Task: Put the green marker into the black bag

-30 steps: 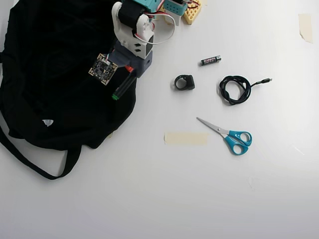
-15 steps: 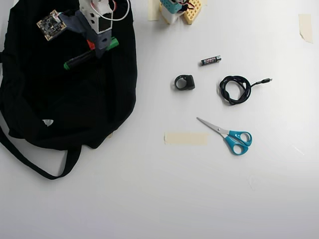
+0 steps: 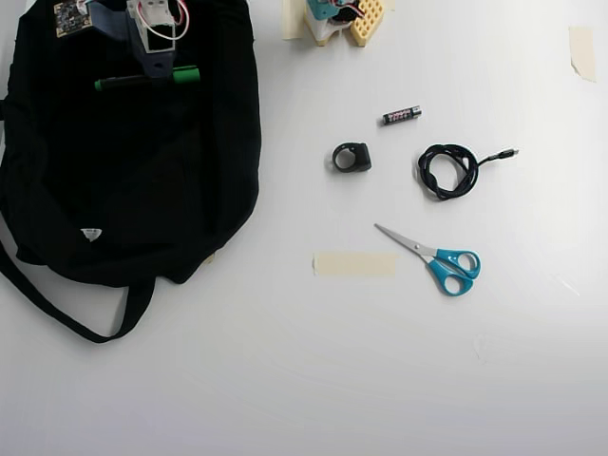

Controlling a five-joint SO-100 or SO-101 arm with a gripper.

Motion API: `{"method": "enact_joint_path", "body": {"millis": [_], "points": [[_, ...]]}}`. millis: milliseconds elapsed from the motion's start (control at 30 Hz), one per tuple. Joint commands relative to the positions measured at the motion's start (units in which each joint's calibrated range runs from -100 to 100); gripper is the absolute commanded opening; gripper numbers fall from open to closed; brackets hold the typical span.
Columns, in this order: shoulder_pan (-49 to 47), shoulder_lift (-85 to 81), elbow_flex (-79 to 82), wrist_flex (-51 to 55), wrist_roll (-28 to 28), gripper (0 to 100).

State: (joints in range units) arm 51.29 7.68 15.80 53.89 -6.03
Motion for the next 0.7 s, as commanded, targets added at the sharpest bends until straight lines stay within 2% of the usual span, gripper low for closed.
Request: {"method": "enact_joint_path", "body": {"millis": [0,33,100,267,333,500,667], "points": [[-0.13,-0.46,-1.07,-0.66,-0.1,3],[-0.13,-0.46,-1.07,-0.66,-0.1,6],[-0.13,-0.46,-0.8,-0.66,0.16,19],[-0.35,-0.46,-0.35,-0.66,0.21,24],[-0.5,-0.46,-0.35,-0.66,0.21,35],[-2.45,-1.62,-0.8,-0.23,0.16,31],[-12.02,-2.2,-1.16,0.12,-0.21,10]]}}
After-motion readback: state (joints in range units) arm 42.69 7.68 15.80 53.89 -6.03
